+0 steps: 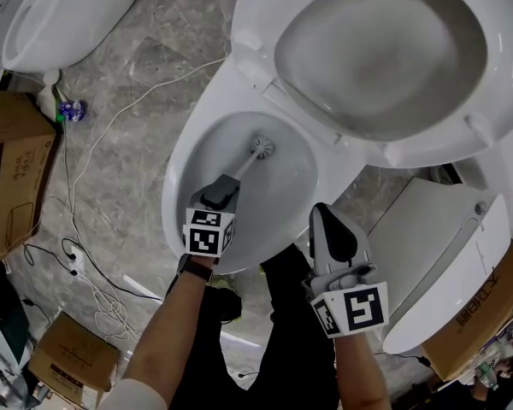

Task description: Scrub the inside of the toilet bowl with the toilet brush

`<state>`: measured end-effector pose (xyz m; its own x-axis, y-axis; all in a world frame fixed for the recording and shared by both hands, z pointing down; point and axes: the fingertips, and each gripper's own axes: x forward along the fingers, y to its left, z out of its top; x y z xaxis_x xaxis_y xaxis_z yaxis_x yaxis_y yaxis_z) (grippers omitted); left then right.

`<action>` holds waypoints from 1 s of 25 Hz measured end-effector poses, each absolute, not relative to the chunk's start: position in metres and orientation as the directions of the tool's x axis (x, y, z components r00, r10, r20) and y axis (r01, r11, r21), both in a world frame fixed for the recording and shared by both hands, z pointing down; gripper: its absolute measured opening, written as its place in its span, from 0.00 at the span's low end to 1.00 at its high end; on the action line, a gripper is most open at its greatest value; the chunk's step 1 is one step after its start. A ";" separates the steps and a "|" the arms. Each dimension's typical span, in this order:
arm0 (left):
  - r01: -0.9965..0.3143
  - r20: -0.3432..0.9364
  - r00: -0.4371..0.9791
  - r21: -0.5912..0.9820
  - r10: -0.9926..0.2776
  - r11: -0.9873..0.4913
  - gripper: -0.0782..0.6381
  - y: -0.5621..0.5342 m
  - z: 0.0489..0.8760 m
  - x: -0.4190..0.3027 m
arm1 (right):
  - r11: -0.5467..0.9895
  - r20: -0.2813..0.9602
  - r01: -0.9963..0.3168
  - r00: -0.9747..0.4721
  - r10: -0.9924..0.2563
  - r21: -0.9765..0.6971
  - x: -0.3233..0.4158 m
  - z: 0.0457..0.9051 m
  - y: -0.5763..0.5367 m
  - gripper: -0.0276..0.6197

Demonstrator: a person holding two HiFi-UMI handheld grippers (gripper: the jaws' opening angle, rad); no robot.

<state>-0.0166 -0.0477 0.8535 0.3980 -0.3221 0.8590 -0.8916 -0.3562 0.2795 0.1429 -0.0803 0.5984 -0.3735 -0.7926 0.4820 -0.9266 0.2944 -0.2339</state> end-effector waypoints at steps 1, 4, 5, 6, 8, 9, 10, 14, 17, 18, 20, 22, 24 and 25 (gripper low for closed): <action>-0.892 0.858 0.397 0.279 -0.325 -0.355 0.31 -0.046 0.850 -0.018 | 0.293 0.487 -0.927 -0.372 -0.790 -0.233 0.143 0.597 -0.078 0.06; -0.894 0.864 0.386 0.265 -0.322 -0.361 0.31 -0.040 0.839 -0.019 | 0.290 0.502 -0.928 -0.370 -0.782 -0.232 0.141 0.590 -0.070 0.06; -0.895 0.867 0.381 0.259 -0.321 -0.363 0.31 -0.040 0.835 -0.019 | 0.291 0.506 -0.928 -0.370 -0.779 -0.231 0.141 0.587 -0.068 0.06; -0.896 0.870 0.376 0.253 -0.319 -0.365 0.31 -0.040 0.830 -0.020 | 0.292 0.509 -0.928 -0.371 -0.776 -0.231 0.140 0.585 -0.067 0.06; -0.895 0.874 0.372 0.248 -0.314 -0.371 0.31 -0.037 0.821 -0.021 | 0.292 0.512 -0.928 -0.371 -0.774 -0.232 0.139 0.578 -0.064 0.06; -0.895 0.874 0.372 0.248 -0.312 -0.372 0.31 -0.035 0.815 -0.022 | 0.291 0.513 -0.928 -0.371 -0.774 -0.233 0.139 0.574 -0.062 0.06; -0.894 0.874 0.373 0.248 -0.311 -0.373 0.31 -0.034 0.808 -0.024 | 0.290 0.513 -0.928 -0.372 -0.774 -0.234 0.137 0.569 -0.061 0.06; -0.896 0.870 0.373 0.247 -0.323 -0.370 0.31 -0.030 0.773 -0.032 | 0.297 0.508 -0.924 -0.381 -0.772 -0.241 0.128 0.546 -0.057 0.06; -0.895 0.850 0.392 0.262 -0.352 -0.362 0.31 -0.027 0.738 -0.035 | 0.299 0.499 -0.922 -0.385 -0.776 -0.247 0.121 0.526 -0.055 0.06; -0.893 0.843 0.399 0.266 -0.362 -0.363 0.31 -0.025 0.726 -0.036 | 0.299 0.496 -0.921 -0.386 -0.778 -0.249 0.118 0.519 -0.055 0.06; -0.888 0.829 0.412 0.273 -0.378 -0.370 0.31 -0.020 0.700 -0.037 | 0.297 0.489 -0.920 -0.388 -0.781 -0.256 0.113 0.503 -0.053 0.06; -0.883 0.819 0.423 0.277 -0.387 -0.380 0.31 -0.010 0.673 -0.038 | 0.291 0.484 -0.921 -0.385 -0.785 -0.261 0.109 0.487 -0.048 0.06; -0.877 0.811 0.435 0.282 -0.392 -0.390 0.31 0.002 0.645 -0.041 | 0.281 0.483 -0.923 -0.378 -0.790 -0.263 0.105 0.469 -0.041 0.06; -0.874 0.806 0.441 0.285 -0.395 -0.393 0.31 0.009 0.630 -0.043 | 0.277 0.483 -0.924 -0.374 -0.792 -0.262 0.104 0.460 -0.038 0.06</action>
